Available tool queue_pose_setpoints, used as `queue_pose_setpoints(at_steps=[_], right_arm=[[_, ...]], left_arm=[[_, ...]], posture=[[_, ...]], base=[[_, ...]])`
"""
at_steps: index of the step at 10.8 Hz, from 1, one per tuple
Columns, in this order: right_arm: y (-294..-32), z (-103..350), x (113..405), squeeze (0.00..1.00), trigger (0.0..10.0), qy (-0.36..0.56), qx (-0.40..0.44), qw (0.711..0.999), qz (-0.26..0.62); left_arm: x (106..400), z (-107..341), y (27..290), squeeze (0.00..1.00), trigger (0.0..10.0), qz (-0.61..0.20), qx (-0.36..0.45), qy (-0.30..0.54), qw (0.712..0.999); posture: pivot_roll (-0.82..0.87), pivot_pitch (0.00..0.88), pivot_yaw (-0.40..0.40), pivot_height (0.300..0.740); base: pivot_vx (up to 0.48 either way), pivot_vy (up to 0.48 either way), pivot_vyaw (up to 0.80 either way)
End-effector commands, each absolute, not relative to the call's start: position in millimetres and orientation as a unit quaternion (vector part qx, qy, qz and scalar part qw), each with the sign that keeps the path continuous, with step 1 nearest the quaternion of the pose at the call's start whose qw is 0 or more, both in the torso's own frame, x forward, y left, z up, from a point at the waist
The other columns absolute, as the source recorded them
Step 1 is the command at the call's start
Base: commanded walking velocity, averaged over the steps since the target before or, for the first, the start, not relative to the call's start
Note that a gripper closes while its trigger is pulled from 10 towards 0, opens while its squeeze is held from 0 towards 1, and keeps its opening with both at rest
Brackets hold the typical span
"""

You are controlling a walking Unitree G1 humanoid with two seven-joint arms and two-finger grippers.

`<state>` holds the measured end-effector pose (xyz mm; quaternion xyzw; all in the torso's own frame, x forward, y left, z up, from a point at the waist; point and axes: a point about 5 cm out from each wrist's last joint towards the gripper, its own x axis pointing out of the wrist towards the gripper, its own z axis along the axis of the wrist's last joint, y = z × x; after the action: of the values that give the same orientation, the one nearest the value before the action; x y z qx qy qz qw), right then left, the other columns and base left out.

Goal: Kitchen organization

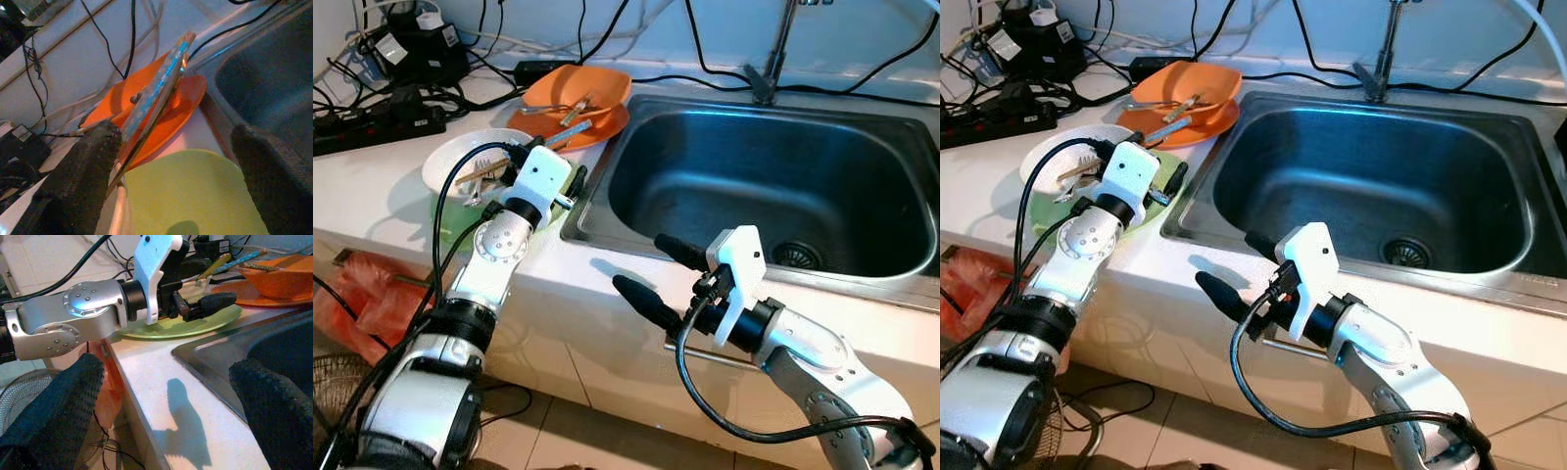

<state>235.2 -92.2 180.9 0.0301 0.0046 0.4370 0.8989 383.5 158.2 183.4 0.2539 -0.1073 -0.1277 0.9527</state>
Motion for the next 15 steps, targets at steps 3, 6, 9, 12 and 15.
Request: queue_pose_setpoints(at_steps=[3,6,9,12,15], right_arm=[[-90,187,233,0.0,10.0,-0.005,0.034,0.897,0.441],[-89,186,233,0.0,10.0,-0.004,0.035,0.897,0.441],[-89,184,234,0.0,10.0,-0.002,0.036,0.898,0.439],[-88,184,236,0.0,10.0,-0.005,0.037,0.898,0.438],[-88,183,238,0.0,10.0,-0.006,0.037,0.9,0.435]], left_arm=[[387,193,167,0.0,0.0,-0.12,0.249,-0.116,0.954],[388,196,167,0.0,0.0,-0.118,0.248,-0.126,0.953],[387,201,168,0.0,0.0,-0.114,0.246,-0.142,0.952],[385,208,170,0.0,0.0,-0.101,0.243,-0.167,0.95],[384,212,171,0.0,0.0,-0.099,0.242,-0.179,0.949]], posture=[[0.0,0.1,0.105,0.74],[0.0,0.098,0.104,0.74],[0.01,0.096,0.098,0.74],[0.01,0.086,0.098,0.74],[0.02,0.077,0.098,0.74]], base=[[0.0,0.0,0.0],[0.0,0.0,0.0],[0.0,0.0,0.0],[0.0,0.0,0.0],[0.0,0.0,0.0]])
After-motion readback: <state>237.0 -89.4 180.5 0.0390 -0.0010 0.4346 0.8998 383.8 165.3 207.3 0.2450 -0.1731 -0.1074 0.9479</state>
